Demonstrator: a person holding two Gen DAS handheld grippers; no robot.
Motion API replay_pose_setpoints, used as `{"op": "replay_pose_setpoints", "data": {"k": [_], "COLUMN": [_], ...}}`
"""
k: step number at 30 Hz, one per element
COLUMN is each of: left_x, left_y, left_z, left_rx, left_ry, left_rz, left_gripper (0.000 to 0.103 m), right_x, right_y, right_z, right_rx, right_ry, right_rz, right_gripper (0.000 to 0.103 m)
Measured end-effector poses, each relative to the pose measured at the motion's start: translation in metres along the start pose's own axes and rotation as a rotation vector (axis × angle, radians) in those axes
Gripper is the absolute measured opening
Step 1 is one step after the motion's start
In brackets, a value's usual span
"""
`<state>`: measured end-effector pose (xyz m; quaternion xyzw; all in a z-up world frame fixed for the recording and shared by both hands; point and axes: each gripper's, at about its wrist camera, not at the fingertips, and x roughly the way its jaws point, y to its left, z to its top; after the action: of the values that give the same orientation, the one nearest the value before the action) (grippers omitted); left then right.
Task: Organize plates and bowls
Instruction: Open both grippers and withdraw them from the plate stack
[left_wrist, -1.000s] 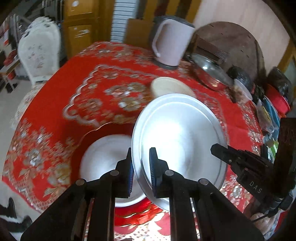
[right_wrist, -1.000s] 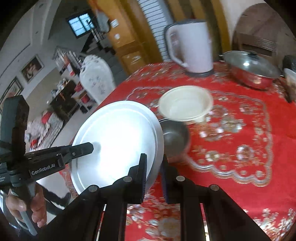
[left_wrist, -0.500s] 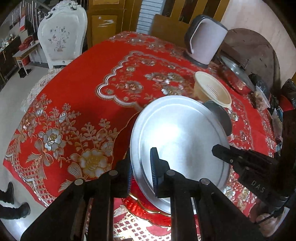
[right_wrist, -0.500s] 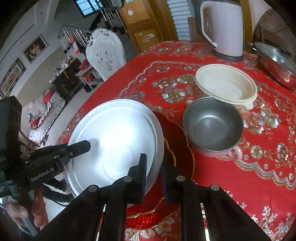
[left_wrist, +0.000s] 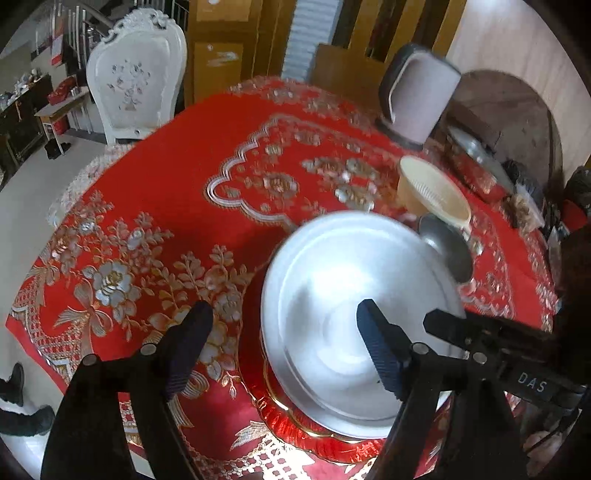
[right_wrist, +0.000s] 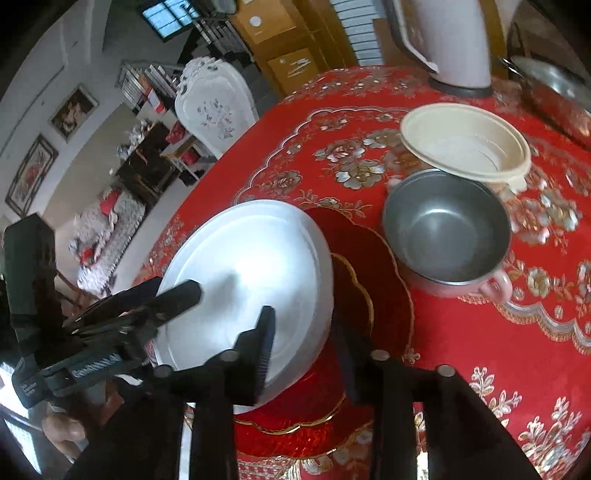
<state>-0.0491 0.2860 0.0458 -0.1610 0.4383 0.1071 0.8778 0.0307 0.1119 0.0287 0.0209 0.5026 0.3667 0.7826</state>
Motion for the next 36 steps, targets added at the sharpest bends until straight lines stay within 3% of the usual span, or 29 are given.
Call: {"op": "replay_pose_setpoints", "data": {"k": [5, 8, 17, 28, 36], "left_x": [-0.021, -0.029, -0.041, -0.035, -0.014], "left_y": [-0.004, -0.016, -0.078, -0.147, -0.190], "left_z": [0.002, 0.003, -0.004, -0.006, -0.022], "left_rx": [0.015, 0.031, 0.148, 0.230, 0.306], "left_ry": [-0.049, -0.058, -0.057, -0.037, -0.044], "left_rz": [-0.006, -0.046, -0.138, -0.244, -0.208], "left_gripper": [0.080, 0.080, 0.080, 0.082, 0.082], "right_x": [-0.025, -0.045, -0.100, -0.126, -0.136], "right_y": [-0.014, -0.029, -0.083, -0.119, -0.135], "right_z": [-0.004, -0.004, -0.026, -0.050, -0.061], "right_rx": [0.028, 0.047, 0.161, 0.227, 0.244], "right_ry": [-0.056, -0.093, -0.189, -0.225, -0.244], "right_rz": [0.009, -0.012, -0.041, -0.058, -0.077], "right_gripper": [0.037, 0.037, 0.042, 0.043, 0.045]}}
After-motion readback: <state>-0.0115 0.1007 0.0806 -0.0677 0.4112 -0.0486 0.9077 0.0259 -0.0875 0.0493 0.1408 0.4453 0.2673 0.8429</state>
